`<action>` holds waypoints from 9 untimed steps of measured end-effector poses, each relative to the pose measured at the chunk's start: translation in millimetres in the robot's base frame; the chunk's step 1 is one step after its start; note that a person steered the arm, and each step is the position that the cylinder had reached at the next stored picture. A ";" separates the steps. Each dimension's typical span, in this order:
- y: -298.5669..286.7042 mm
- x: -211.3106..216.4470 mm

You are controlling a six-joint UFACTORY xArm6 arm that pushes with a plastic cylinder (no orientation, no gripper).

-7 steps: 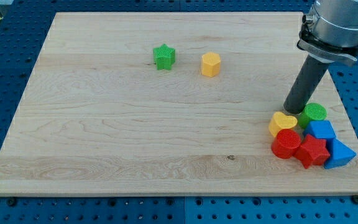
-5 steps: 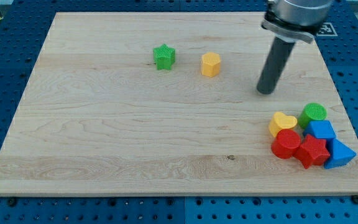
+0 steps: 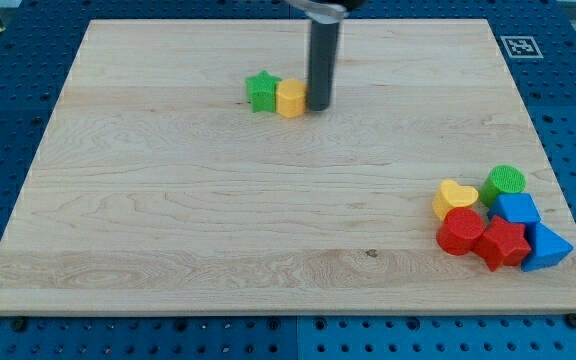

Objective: Push green star towards the top left

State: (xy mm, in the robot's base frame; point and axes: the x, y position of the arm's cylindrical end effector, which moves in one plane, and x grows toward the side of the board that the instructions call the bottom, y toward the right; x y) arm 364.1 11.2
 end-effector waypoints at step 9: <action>-221.2 -90.7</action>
